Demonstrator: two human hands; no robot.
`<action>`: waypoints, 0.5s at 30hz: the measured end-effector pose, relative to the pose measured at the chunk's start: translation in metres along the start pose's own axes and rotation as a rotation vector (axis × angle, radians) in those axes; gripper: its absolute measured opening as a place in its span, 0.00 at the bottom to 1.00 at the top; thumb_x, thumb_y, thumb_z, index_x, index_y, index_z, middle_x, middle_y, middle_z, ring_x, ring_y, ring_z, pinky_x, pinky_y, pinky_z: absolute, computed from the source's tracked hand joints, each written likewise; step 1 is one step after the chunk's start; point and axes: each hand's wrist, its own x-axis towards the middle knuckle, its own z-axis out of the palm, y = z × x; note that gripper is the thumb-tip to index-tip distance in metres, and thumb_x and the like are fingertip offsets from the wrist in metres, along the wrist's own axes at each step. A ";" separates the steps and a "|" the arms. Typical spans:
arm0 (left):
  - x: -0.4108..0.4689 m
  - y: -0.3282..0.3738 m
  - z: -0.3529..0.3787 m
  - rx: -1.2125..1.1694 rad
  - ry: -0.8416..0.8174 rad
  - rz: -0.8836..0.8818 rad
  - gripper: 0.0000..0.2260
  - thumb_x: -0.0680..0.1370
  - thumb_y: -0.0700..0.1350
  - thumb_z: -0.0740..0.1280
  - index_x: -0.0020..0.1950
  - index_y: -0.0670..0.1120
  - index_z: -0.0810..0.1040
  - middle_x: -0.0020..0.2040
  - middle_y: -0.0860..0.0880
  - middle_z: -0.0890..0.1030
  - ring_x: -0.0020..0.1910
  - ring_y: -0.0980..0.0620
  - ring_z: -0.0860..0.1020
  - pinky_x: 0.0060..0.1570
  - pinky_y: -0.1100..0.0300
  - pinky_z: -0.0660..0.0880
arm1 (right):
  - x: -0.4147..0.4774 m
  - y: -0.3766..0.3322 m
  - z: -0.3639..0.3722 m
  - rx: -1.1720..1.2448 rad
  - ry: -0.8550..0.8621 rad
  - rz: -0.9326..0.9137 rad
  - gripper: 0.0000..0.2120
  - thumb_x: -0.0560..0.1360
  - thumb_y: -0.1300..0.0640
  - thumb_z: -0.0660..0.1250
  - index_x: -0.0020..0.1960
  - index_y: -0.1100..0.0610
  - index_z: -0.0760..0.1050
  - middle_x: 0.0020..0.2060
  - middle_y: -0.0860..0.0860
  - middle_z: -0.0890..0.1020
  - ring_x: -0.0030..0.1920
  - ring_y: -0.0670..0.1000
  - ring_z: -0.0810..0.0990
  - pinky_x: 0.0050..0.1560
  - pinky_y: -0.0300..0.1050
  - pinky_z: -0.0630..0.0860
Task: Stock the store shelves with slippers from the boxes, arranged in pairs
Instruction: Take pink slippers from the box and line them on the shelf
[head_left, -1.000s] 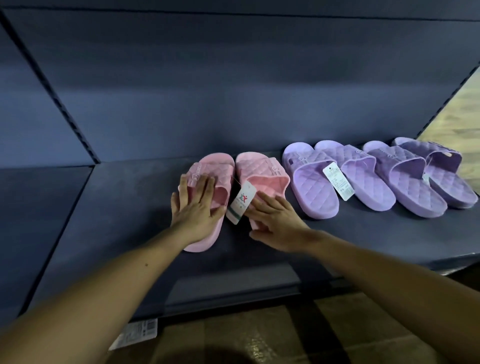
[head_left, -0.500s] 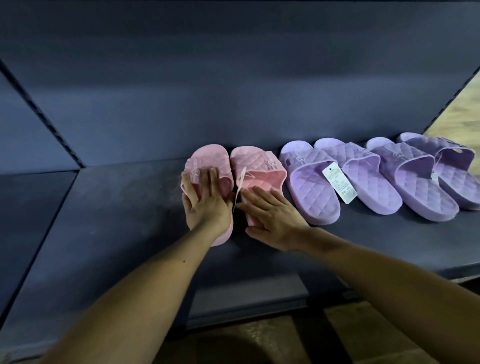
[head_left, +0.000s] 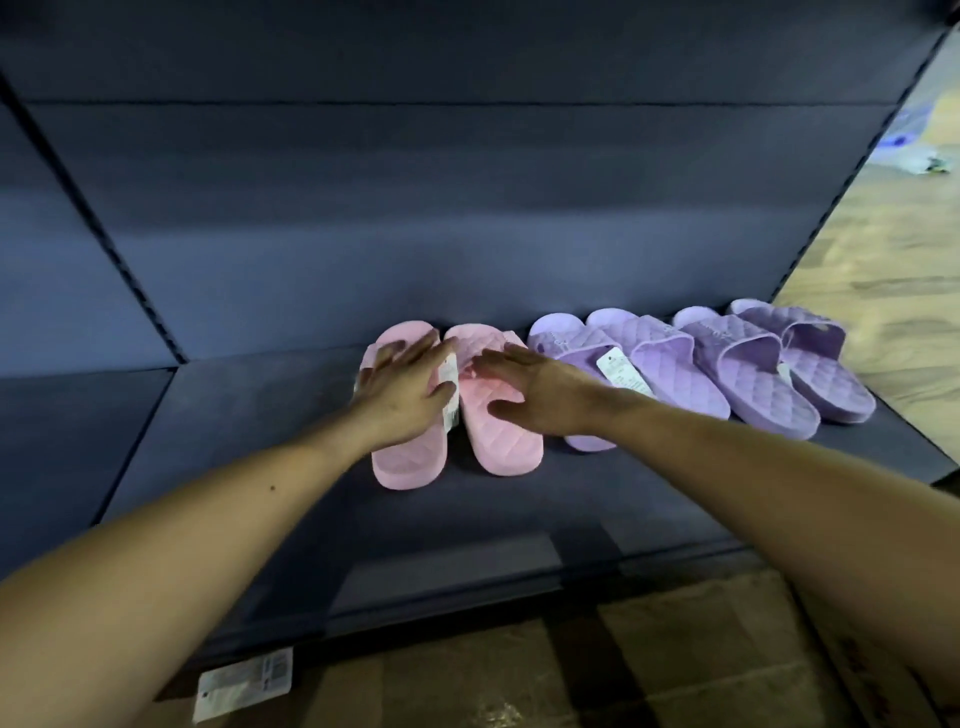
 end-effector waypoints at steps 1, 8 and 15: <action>0.000 0.012 -0.007 -0.069 0.032 0.047 0.23 0.80 0.46 0.58 0.74 0.52 0.59 0.75 0.52 0.60 0.74 0.48 0.59 0.68 0.58 0.57 | -0.004 -0.004 -0.015 -0.015 -0.003 0.009 0.27 0.78 0.52 0.59 0.75 0.51 0.56 0.74 0.49 0.60 0.75 0.52 0.57 0.73 0.48 0.55; 0.000 0.156 -0.044 -0.515 0.039 0.260 0.22 0.70 0.49 0.58 0.63 0.45 0.73 0.59 0.47 0.79 0.59 0.47 0.76 0.59 0.58 0.69 | -0.111 -0.004 -0.140 -0.241 0.007 0.190 0.21 0.79 0.50 0.54 0.72 0.46 0.61 0.64 0.56 0.73 0.63 0.57 0.72 0.61 0.44 0.68; -0.017 0.310 -0.081 -0.563 -0.055 0.664 0.13 0.76 0.33 0.60 0.56 0.46 0.75 0.49 0.54 0.77 0.42 0.65 0.74 0.42 0.80 0.67 | -0.290 0.048 -0.252 -0.154 0.054 0.414 0.17 0.78 0.48 0.59 0.66 0.43 0.70 0.66 0.43 0.73 0.66 0.46 0.70 0.59 0.33 0.63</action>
